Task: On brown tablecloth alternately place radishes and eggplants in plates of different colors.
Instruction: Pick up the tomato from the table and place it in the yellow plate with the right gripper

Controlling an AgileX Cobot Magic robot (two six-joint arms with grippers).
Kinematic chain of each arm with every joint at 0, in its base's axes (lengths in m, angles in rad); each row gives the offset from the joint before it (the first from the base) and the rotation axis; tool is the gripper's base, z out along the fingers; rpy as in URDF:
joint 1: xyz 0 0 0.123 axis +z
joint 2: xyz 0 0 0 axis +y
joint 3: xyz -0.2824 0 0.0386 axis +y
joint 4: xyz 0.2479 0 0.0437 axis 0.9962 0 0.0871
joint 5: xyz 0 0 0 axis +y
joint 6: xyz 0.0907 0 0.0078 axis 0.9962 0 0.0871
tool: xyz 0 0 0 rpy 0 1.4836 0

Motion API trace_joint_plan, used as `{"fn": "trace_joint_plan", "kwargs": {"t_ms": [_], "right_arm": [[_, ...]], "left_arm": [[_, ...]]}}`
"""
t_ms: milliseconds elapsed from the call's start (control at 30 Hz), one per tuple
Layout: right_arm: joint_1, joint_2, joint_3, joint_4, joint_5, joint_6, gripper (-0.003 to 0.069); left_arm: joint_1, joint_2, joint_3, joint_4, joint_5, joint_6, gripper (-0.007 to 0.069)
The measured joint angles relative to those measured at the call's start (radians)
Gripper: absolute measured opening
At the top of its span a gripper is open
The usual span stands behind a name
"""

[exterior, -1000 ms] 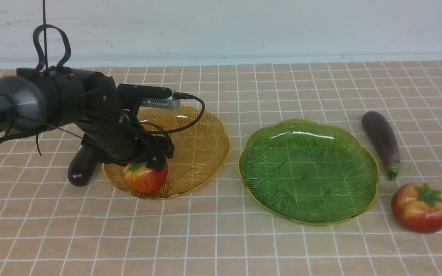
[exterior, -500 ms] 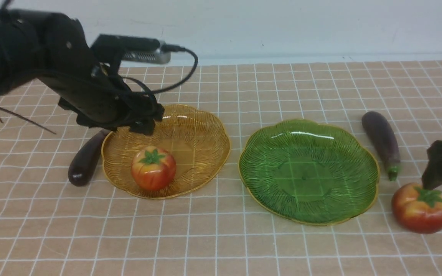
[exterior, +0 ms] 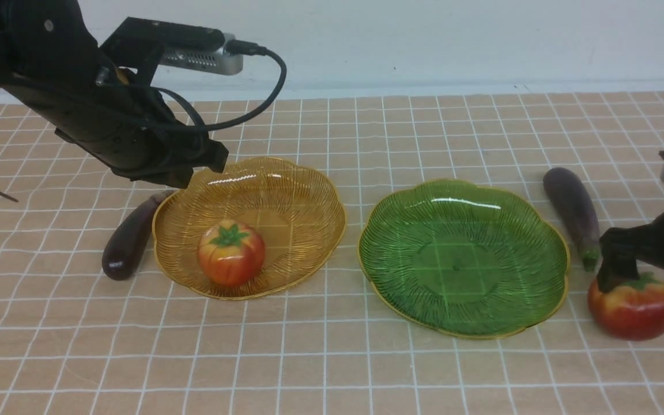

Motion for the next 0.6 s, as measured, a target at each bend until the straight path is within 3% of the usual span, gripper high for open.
{"fn": "trace_joint_plan", "kwargs": {"t_ms": [200, 333, 433, 600], "right_arm": [[0.000, -0.141, 0.002, 0.018, 0.055, 0.013, 0.0607], [0.026, -0.205, -0.058, 0.128, 0.075, -0.027, 0.0607], [0.143, -0.188, -0.188, 0.226, 0.066, -0.065, 0.0607], [0.390, 0.019, -0.502, 0.253, 0.006, -0.075, 0.0607]], "left_arm": [[0.000, 0.000, 0.000, 0.001, 0.002, 0.000, -0.0003], [0.030, -0.013, 0.000, 0.012, 0.028, -0.004, -0.0003], [0.102, -0.034, -0.001, 0.002, 0.059, -0.008, -0.0002], [0.224, -0.047, -0.001, -0.034, 0.116, 0.000, -0.0002]]}}
